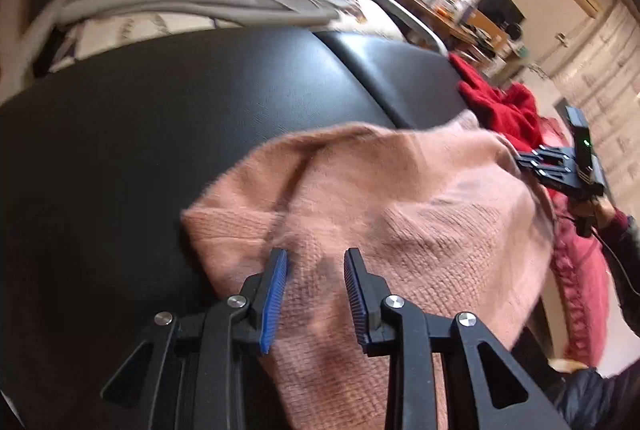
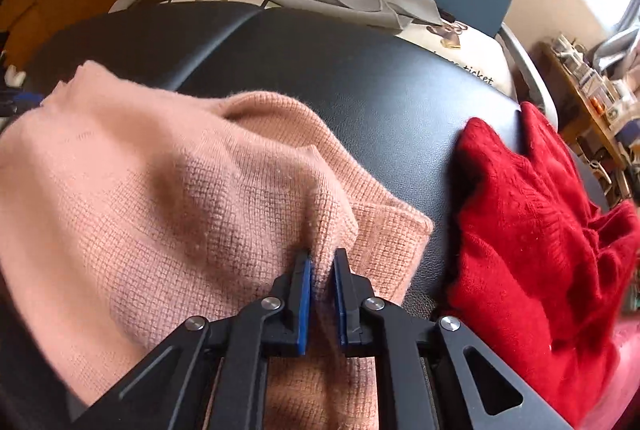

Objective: Fold clothes
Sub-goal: 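Fold the ribbed edge over with the right tool while the left tool holds the sweater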

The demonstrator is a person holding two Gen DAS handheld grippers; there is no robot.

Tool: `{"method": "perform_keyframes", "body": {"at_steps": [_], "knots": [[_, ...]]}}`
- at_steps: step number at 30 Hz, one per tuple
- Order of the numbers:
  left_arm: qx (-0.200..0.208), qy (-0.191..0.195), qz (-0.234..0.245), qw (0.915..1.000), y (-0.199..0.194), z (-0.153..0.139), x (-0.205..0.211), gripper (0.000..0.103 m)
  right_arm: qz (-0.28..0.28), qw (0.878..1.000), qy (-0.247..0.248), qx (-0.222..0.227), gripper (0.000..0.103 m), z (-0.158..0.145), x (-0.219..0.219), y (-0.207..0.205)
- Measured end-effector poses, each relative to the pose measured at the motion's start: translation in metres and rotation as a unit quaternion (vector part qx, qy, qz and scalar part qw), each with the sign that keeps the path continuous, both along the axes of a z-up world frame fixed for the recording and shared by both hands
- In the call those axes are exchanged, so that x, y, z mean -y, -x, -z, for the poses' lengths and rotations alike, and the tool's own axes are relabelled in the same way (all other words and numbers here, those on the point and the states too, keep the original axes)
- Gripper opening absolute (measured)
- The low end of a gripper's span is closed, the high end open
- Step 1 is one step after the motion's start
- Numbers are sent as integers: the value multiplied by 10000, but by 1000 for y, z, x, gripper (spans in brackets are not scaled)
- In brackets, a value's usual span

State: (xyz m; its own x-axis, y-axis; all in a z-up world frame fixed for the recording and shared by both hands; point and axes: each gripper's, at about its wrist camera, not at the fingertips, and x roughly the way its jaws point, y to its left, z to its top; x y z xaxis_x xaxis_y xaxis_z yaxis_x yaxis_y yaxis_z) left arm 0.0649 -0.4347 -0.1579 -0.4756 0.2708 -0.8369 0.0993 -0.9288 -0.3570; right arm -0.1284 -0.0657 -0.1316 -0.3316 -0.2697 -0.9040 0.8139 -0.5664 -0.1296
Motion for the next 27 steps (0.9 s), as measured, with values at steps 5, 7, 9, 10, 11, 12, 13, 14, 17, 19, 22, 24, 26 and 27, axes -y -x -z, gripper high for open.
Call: {"method": "perform_keyframes", "body": {"at_steps": [5, 7, 9, 10, 11, 12, 13, 14, 17, 19, 22, 24, 26, 27], "knots": [[294, -62, 151, 9994, 13, 9, -5, 27, -19, 9999, 35, -114, 10, -4, 0, -6], [127, -167, 58, 9998, 9, 2, -3, 12, -39, 9996, 135, -252, 9, -12, -1, -12], [-175, 18, -48, 9998, 0, -11, -4, 7, -59, 9989, 236, -389, 8, -20, -2, -18], [-330, 69, -127, 9994, -5, -17, -3, 6, -69, 9985, 286, -458, 8, -24, -2, -20], [-506, 94, -233, 9984, -12, -25, -2, 5, -52, 9979, 379, -526, 8, -30, -5, -22], [-698, 117, -355, 9969, -19, -33, 0, 5, -26, 9971, 465, -608, 8, -37, -6, -23], [-904, 137, -494, 9946, -26, -42, 2, 5, 1, 9961, 546, -693, 8, -44, -7, -23], [-1109, 157, -632, 9917, -33, -50, 4, 5, 31, 9948, 657, -772, 8, -51, -9, -24], [-1507, 338, -970, 9832, -45, -67, 8, 5, 87, 9906, 901, -1026, 8, -65, -8, -21], [-1513, 529, -1091, 9810, -41, -68, 8, 5, 165, 9883, 1008, -1135, 8, -69, -5, -16], [-1078, 884, -1244, 9824, -19, -49, 8, 5, 344, 9888, 949, -1102, 8, -56, 7, -1], [-880, 946, -1427, 9813, -5, -33, 8, 5, 556, 9893, 872, -1026, 8, -39, 12, 10], [-543, 1115, -1603, 9792, 7, -14, 9, 8, 779, 9894, 815, -918, 8, -22, 16, 19], [-389, 1136, -1673, 9786, 11, -7, 8, 9, 884, 9893, 778, -859, 8, -13, 17, 23]]}}
